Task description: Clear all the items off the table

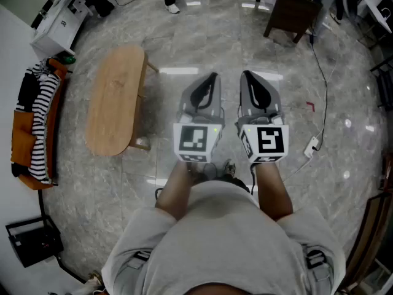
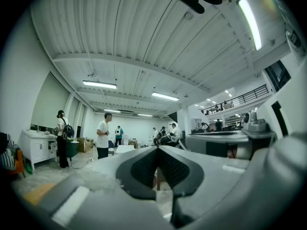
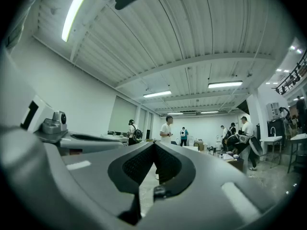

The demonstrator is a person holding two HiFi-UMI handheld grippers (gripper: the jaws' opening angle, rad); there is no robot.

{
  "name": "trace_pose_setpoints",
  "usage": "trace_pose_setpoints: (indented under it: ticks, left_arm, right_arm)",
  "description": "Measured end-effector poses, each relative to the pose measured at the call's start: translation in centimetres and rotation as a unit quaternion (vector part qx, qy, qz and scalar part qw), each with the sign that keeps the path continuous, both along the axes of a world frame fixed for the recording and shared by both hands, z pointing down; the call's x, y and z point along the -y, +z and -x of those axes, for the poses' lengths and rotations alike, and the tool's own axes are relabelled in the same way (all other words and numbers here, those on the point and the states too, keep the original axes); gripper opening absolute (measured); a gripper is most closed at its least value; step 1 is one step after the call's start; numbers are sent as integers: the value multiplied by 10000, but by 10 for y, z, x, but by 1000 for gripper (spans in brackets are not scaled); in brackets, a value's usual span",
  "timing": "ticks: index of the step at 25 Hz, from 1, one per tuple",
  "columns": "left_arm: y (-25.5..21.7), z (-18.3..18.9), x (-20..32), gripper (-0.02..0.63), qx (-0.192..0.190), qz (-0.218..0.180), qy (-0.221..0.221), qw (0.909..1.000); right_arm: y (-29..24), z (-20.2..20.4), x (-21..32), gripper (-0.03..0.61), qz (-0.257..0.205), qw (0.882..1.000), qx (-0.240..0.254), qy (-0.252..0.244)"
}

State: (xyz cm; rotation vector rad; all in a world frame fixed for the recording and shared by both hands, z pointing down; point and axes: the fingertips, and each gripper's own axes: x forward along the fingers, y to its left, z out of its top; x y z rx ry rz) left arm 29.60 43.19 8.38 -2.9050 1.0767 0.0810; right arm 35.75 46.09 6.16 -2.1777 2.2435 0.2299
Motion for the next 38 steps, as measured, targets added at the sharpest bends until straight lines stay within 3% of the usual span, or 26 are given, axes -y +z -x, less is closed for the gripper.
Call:
trace_pose_setpoints:
  ticks: [7,14,26,32,38]
  left_arm:
    - [3,31,5,21,-18,49,-81,10000]
    - [10,73,20,21,-37,129,-282,9995]
    - [15,184,70,21,-221,210,-428,9986]
    - [22,179,81,21,-368,303,-305,9984]
    - [27,176,119,21,-314,293,-461,9980]
  right_arm:
    - [4,33,6,6,25,9999,13,-102]
    - [11,65,24,6,-19,9992,334,-217]
    - [14,184,75,6,18,9985,157,-517]
    - [18,187,85,6,67,9982,120,-576]
    - [22,186,125,6,72,9970,148,-756]
